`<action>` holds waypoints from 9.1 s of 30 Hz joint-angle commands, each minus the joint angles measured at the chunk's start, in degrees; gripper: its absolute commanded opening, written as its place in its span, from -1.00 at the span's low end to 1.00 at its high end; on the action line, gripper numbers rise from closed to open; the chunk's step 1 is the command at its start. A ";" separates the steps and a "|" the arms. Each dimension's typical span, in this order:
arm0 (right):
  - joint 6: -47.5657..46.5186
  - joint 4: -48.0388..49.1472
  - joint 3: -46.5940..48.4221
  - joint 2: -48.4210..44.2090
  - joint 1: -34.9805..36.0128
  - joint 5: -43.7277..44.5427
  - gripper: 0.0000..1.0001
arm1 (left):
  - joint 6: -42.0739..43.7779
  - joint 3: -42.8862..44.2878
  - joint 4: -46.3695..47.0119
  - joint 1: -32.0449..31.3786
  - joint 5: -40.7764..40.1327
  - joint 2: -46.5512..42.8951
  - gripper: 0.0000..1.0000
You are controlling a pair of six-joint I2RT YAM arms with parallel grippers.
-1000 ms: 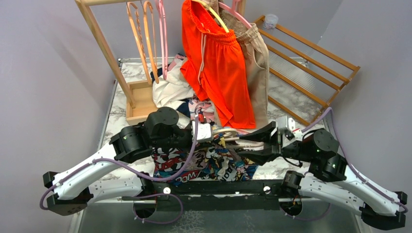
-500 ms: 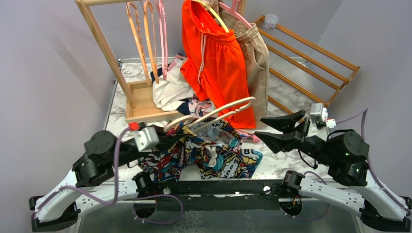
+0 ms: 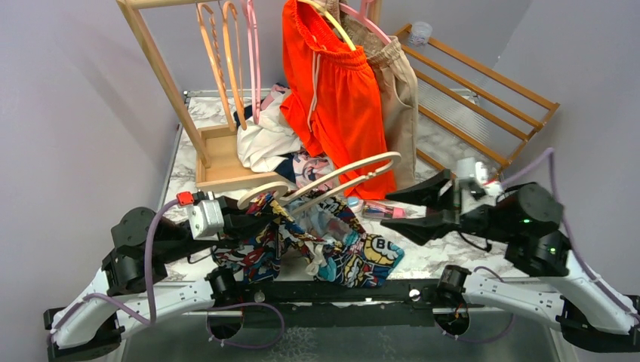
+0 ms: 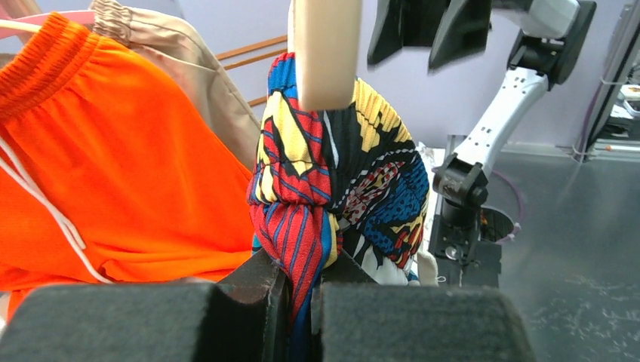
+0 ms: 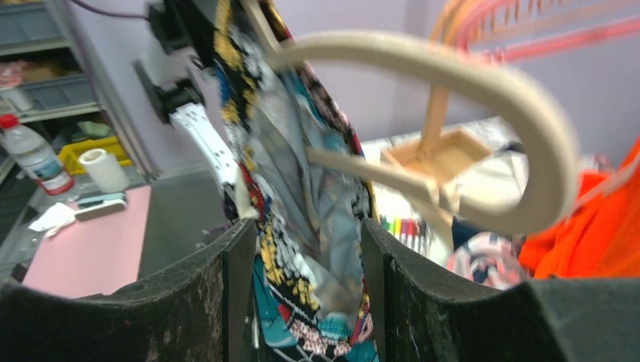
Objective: Place the shorts on the hanger
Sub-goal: Hang the shorts on the hanger.
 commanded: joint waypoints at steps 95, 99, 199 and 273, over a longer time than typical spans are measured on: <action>7.17 2.91 -0.58 -2.23 0.18 15.98 0.79 | 2.51 -1.26 3.65 0.01 -7.23 0.18 -1.00; 13.76 2.57 -6.98 -6.00 0.12 20.25 0.87 | 2.54 0.18 5.05 0.01 -7.02 -2.69 -1.00; 17.03 -23.10 18.96 14.33 0.14 38.37 -0.98 | -2.89 -3.01 11.34 0.01 -7.60 -4.44 -1.00; 19.46 -45.66 37.97 33.01 0.11 25.70 -0.99 | -0.92 -18.01 7.11 0.01 -2.04 8.07 -1.00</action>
